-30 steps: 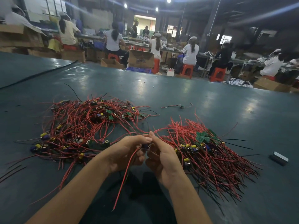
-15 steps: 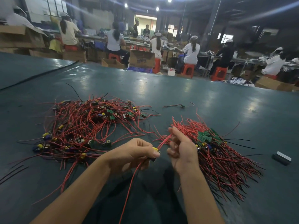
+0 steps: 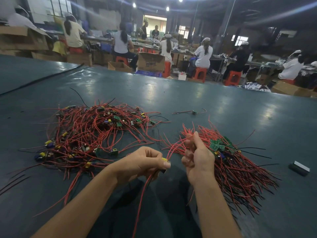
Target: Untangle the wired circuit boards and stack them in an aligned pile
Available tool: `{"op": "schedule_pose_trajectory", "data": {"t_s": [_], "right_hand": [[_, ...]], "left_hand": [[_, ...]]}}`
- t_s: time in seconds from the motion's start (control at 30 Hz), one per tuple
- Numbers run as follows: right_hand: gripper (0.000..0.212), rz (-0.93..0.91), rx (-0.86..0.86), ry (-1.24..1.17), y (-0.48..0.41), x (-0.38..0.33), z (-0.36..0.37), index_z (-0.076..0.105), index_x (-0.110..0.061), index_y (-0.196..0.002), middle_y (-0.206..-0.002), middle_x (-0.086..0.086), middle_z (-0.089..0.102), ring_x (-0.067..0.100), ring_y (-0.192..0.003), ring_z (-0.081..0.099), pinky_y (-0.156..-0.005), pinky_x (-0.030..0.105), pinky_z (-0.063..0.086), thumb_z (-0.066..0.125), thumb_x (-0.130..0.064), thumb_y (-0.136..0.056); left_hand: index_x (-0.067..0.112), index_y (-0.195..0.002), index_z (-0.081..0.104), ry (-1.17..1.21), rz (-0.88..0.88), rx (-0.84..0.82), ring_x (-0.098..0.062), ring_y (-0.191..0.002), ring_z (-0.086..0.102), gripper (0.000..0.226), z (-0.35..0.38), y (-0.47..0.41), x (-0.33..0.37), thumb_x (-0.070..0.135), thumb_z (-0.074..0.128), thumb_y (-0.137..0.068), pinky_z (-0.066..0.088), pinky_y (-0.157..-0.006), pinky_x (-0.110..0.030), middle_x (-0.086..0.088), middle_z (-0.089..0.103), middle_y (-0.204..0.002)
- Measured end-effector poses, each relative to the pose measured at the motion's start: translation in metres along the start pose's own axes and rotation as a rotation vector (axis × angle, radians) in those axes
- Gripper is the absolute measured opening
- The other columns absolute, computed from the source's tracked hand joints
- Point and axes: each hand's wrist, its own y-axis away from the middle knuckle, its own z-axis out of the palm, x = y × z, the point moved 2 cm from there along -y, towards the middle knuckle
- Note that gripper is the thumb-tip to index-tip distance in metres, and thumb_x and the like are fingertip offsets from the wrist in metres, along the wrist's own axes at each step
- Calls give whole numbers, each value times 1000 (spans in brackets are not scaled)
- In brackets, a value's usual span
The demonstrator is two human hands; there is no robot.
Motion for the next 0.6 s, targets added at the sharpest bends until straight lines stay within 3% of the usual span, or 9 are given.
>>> {"op": "schedule_pose_trajectory", "data": {"t_s": [0.1,0.2,0.33,0.47,0.6], "right_hand": [[44,15,-108,211,6,10,6,69,-17,-99,-60,-6,64,5,-41,39,-38,16,27,63,-58,-86],[50,-52,-198,400,11,22,11,72,-19,-95,-61,-9,65,5,-41,43,-40,17,33,59,-66,-82],[53,15,-209,403,6,31,9,72,-15,-100,-62,-5,67,7,-43,48,-43,18,38,37,-55,-100],[42,-7,-142,261,-4,30,5,70,-10,-93,-58,-1,61,8,-38,45,-38,17,33,43,-40,-103],[34,-23,-114,136,-8,23,-1,68,-12,-87,-51,-3,57,5,-32,36,-34,14,26,48,-35,-102]], "left_hand": [[20,-48,52,93,50,175,-10,-45,41,42,-3,-4,1,34,82,-74,32,-47,-17,3,48,-50],[19,-46,58,172,63,400,-7,-39,40,36,-5,-7,1,42,75,-68,31,-43,-16,4,47,-46],[18,-55,70,259,65,555,-8,-42,44,30,-8,-6,13,46,74,-66,34,-44,-18,3,49,-52],[11,-72,74,207,83,554,-6,-41,45,30,5,-26,46,38,69,-85,34,-45,-17,6,54,-52],[2,-64,69,-10,235,647,-2,-37,48,38,32,-54,73,24,62,-94,36,-45,-15,3,58,-46]]}}
